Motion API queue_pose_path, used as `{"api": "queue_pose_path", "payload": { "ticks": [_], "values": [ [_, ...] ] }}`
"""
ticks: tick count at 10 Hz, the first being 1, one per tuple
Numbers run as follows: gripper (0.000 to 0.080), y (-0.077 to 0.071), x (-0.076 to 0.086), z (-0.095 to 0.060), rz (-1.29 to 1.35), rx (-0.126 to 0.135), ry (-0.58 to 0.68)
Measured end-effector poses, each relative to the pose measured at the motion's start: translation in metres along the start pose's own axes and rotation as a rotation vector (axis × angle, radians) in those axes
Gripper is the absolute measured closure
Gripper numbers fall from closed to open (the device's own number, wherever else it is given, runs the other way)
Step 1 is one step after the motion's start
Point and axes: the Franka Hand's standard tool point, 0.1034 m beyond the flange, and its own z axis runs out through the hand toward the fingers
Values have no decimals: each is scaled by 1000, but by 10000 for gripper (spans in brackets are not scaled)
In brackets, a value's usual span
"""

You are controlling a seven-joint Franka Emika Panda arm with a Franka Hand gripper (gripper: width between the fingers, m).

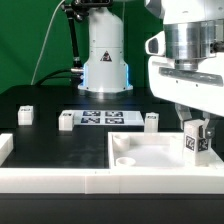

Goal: Assemble one leg

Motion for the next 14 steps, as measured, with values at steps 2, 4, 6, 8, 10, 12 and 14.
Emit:
{"api": "queue_pose_path", "payload": {
  "ticks": [2,4,6,8,10,12,14],
  "values": [
    [507,0,1,0,166,3,-10],
    [507,0,2,0,324,4,-18],
    [485,0,1,0,270,5,-18],
    [311,0,0,0,175,0,-16],
    [161,1,-4,1,-71,-8,-20],
    [152,2,-6,1,-299,-15,-17],
    [151,0,-8,-1,-506,-31,-10]
  ]
}}
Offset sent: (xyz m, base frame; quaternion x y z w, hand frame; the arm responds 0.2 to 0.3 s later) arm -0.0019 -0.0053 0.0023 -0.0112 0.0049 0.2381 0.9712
